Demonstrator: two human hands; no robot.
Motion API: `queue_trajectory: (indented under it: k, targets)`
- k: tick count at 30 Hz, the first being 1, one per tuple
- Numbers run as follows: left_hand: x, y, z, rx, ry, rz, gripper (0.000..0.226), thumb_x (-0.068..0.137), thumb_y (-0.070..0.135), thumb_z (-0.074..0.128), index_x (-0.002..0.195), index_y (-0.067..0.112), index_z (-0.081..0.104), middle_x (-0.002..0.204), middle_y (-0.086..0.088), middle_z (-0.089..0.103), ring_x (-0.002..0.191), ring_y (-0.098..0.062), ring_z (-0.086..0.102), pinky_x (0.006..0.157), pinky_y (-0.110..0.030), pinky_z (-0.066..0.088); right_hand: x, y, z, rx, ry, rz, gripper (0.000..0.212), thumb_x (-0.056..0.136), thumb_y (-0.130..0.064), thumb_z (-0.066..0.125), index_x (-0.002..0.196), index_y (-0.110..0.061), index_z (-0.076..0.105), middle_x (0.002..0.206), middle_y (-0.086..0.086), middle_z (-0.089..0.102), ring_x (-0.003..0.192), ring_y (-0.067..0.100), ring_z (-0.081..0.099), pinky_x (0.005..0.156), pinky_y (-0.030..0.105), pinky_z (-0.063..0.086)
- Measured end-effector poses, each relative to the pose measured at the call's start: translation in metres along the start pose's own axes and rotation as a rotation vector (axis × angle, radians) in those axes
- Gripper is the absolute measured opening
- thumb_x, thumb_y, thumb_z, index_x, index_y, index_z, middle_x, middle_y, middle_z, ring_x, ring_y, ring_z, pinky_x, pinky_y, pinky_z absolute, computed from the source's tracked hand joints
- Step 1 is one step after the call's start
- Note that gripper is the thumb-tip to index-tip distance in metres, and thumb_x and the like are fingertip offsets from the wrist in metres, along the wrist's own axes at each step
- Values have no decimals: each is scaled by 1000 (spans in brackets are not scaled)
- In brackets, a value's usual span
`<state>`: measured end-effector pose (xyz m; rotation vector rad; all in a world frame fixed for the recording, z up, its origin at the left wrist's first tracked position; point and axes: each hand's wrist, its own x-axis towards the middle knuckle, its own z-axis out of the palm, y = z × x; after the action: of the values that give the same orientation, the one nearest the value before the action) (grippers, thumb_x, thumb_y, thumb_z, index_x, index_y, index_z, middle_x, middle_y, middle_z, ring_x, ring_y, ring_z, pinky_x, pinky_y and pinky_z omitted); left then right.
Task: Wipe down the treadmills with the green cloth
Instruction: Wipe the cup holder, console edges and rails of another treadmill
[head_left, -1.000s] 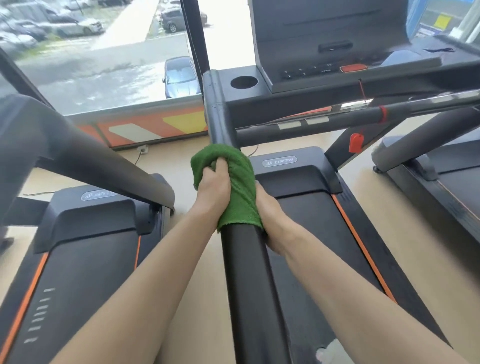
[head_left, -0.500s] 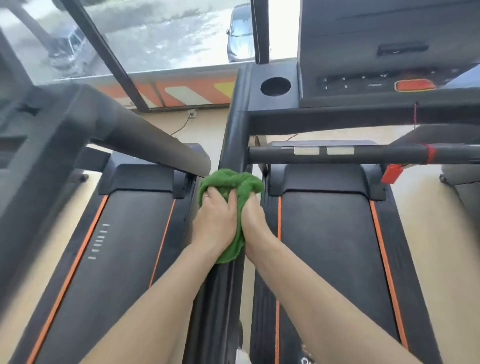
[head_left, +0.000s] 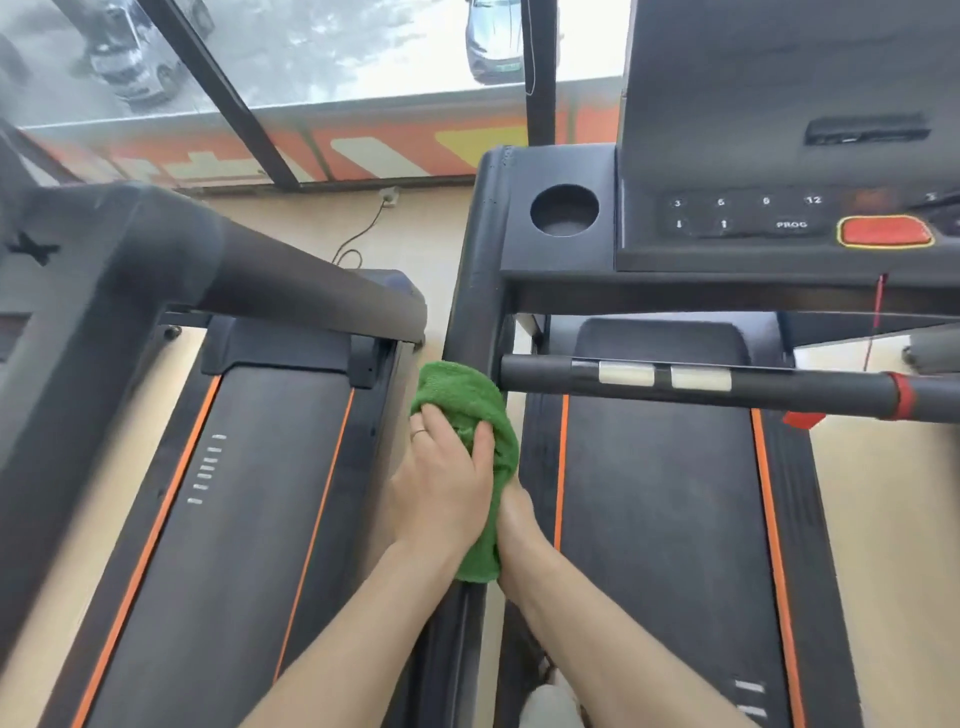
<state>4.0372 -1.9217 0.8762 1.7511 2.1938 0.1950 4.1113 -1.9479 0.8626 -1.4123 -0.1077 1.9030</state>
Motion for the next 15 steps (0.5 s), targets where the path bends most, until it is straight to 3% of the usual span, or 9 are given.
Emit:
queue_trajectory:
  k: [6, 10, 12, 15]
  targets:
    - [59, 13, -7, -283, -47, -19, 57, 100, 57, 40, 137, 13, 41, 123, -9, 60, 113, -33, 58, 92, -44, 47, 47, -39, 17, 149, 78, -33, 44, 102, -51, 45, 96, -18, 74, 79, 2, 77, 65, 14, 72, 58, 25, 57]
    - [75, 8, -10, -575, -185, -57, 44, 97, 56, 47, 132, 29, 46, 117, 1, 65, 111, -23, 62, 97, -44, 49, 48, -44, 28, 177, 128, -111, 36, 102, -45, 49, 101, -18, 74, 94, 5, 76, 77, 19, 74, 72, 32, 59]
    - [80, 9, -11, -648, -234, -124, 41, 100, 56, 43, 133, 31, 48, 121, 1, 65, 116, -23, 60, 102, -44, 46, 39, -37, 34, 35, 155, -202, 32, 100, -51, 46, 109, -33, 72, 106, -2, 75, 95, 16, 72, 88, 37, 57]
    - [73, 7, -13, -604, -247, -186, 42, 105, 53, 33, 129, 24, 51, 123, -9, 65, 117, -32, 58, 101, -46, 45, 10, -22, 42, -309, 231, -402, 30, 104, -45, 28, 119, -60, 49, 127, -28, 58, 118, -9, 53, 100, 22, 42]
